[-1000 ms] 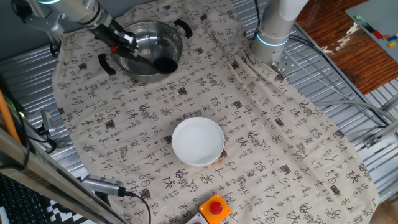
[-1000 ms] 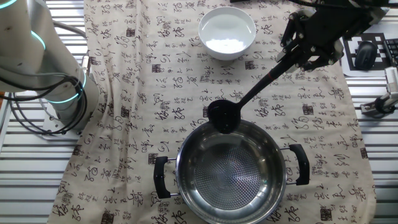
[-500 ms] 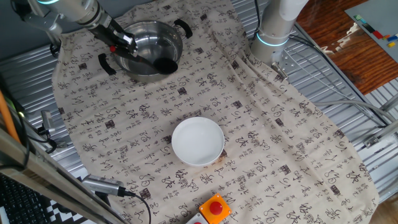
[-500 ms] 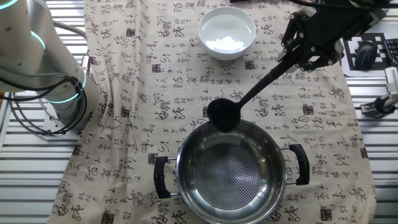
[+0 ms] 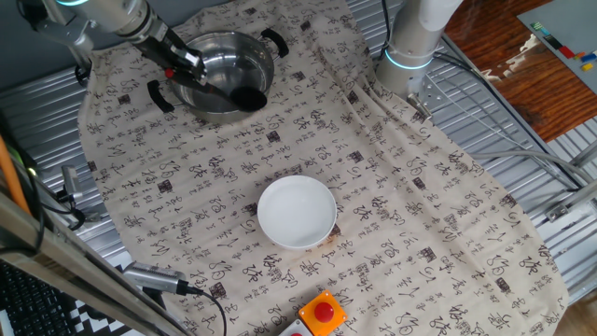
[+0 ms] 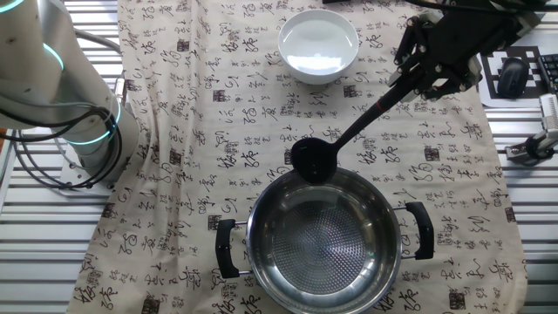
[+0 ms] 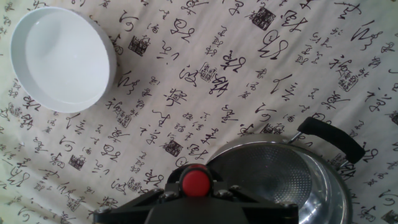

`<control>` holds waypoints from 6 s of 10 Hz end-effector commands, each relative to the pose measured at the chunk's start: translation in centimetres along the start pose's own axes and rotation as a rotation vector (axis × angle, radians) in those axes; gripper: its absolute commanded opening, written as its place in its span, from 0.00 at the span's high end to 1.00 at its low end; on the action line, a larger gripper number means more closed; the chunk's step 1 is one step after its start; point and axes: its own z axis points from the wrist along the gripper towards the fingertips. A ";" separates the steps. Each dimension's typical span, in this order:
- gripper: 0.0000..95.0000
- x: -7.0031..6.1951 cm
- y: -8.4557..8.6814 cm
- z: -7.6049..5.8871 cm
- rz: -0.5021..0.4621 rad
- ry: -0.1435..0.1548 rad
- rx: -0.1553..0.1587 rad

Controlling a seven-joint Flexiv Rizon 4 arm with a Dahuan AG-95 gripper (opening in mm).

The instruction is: Scoop water with a large spoon from one bowl to another

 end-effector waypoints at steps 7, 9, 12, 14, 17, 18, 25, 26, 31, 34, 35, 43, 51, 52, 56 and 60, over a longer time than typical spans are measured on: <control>1.00 0.6 -2.6 -0.2 -0.057 -0.009 -0.010; 1.00 0.6 -2.8 -0.1 -0.064 -0.013 -0.014; 1.00 1.1 -3.6 0.3 -0.090 -0.022 -0.023; 1.00 1.6 -4.3 0.7 -0.119 -0.049 -0.052; 1.00 1.8 -4.5 0.7 -0.145 -0.061 -0.066; 1.00 1.8 -4.5 0.7 -0.153 -0.062 -0.067; 1.00 2.7 -5.0 0.9 -0.212 -0.114 -0.124; 1.00 2.7 -5.0 0.9 -0.212 -0.115 -0.124; 1.00 2.3 -5.5 0.5 -0.218 -0.121 -0.136; 1.00 2.2 -5.6 0.3 -0.220 -0.134 -0.150; 1.00 2.2 -5.6 0.3 -0.222 -0.136 -0.152; 1.00 2.2 -5.9 0.5 -0.233 -0.122 -0.136; 1.00 2.2 -6.0 0.5 -0.161 -0.132 -0.117; 1.00 2.2 -6.0 0.5 -0.147 -0.133 -0.116; 1.00 2.2 -6.0 0.5 -0.116 -0.131 -0.105; 1.00 2.6 -7.4 0.8 -0.141 -0.129 -0.100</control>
